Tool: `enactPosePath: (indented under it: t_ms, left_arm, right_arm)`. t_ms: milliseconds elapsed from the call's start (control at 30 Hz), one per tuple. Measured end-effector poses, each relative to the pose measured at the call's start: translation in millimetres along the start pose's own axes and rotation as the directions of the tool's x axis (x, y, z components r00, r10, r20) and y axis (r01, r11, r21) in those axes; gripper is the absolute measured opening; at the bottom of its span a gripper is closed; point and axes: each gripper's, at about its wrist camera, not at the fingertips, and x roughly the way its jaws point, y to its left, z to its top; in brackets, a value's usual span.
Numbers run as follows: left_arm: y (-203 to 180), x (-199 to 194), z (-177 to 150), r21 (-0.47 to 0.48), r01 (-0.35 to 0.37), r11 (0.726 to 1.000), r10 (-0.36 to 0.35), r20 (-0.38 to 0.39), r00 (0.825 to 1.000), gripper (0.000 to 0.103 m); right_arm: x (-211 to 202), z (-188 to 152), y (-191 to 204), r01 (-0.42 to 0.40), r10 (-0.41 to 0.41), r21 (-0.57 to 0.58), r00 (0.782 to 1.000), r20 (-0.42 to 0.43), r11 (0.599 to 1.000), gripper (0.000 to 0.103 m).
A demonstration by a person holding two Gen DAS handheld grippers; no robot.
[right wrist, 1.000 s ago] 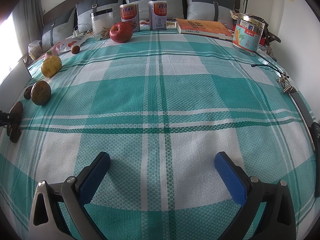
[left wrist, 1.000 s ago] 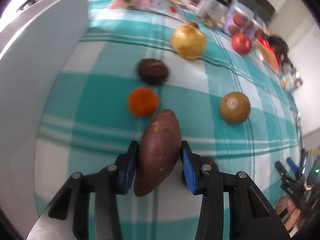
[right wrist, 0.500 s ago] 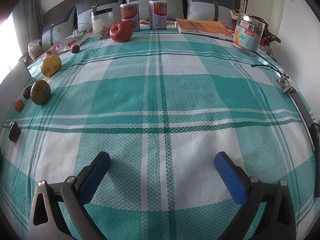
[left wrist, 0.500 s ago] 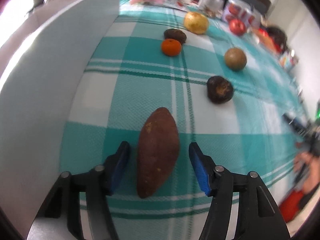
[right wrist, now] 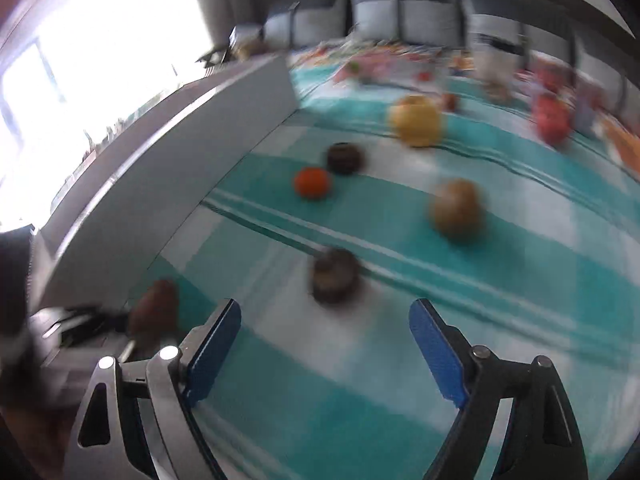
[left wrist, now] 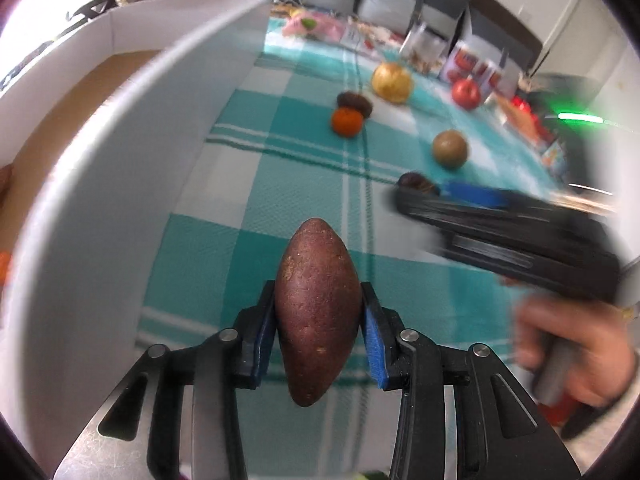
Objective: Organize fruits
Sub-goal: 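Carry both into the white box and open both grippers to release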
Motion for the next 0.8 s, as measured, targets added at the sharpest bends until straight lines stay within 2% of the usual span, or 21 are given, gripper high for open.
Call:
enactPosePath:
  t_ms: [33,67,100,167,267,367,433,533,567,633,733,800]
  left_arm:
    - [-0.1,-9.2,-0.7,-0.005,0.011,1.0,-0.011,0.011,1.0,0.04]
    - [1.1,-18.6,-2.0,-0.01,0.023,1.0,-0.023,0.023,0.999,0.04]
    - [3.2,-31.5,-3.3,-0.019,0.044,0.999,-0.043,0.042,0.998,0.04]
    - [9.8,-47.1,-5.4,-0.05,0.071,0.996,-0.068,0.062,0.996,0.04]
    - [21.6,-70.7,-1.5,-0.119,0.136,0.984,-0.127,0.082,0.989,0.039]
    - [31.6,-103.4,15.7,-0.152,0.175,0.973,-0.151,0.155,0.976,0.04]
    - [44.7,-127.7,30.5,-0.172,0.179,0.969,-0.138,0.222,0.965,0.04]
    - [76.5,-148.0,47.6,-0.217,0.114,0.97,-0.048,0.287,0.957,0.04]
    - [88.5,-147.9,50.2,-0.234,0.072,0.97,-0.002,0.287,0.958,0.04]
    - [116.2,-138.9,50.3,-0.286,-0.001,0.958,0.078,0.258,0.963,0.04]
    - [148.6,-122.2,42.1,-0.341,-0.092,0.936,0.169,0.203,0.965,0.04]
    - [158.3,-116.5,35.0,-0.344,-0.143,0.928,0.214,0.177,0.961,0.04]
  right_arm:
    - [13.6,5.0,2.5,0.027,-0.027,0.002,0.999,-0.032,1.0,0.065]
    - [30.5,8.8,1.5,0.062,-0.059,0.024,0.994,-0.093,0.998,0.039]
    - [32.2,8.7,-0.6,0.086,-0.082,0.041,0.993,-0.09,0.995,0.035]
    - [25.6,10.3,-5.3,0.097,-0.087,0.101,0.991,-0.097,0.99,0.035]
    - [-0.1,5.2,-8.0,0.032,-0.023,0.169,0.998,-0.057,0.985,0.035]
    - [-39.8,20.2,7.1,-0.077,0.074,0.166,0.997,0.022,0.983,0.035]
    - [-66.1,39.0,31.0,-0.151,0.142,0.125,0.987,0.079,0.98,0.035]
    - [-96.1,71.7,82.0,-0.276,0.267,0.047,0.954,0.137,0.96,0.035]
    - [-100.6,83.9,107.4,-0.325,0.321,0.009,0.937,0.139,0.946,0.035]
    - [-95.0,94.5,144.1,-0.379,0.381,-0.041,0.918,0.113,0.925,0.035]
    - [-69.3,95.9,194.8,-0.406,0.412,-0.098,0.91,0.045,0.908,0.035]
    - [-46.9,93.4,219.3,-0.415,0.416,-0.097,0.909,-0.005,0.905,0.035]
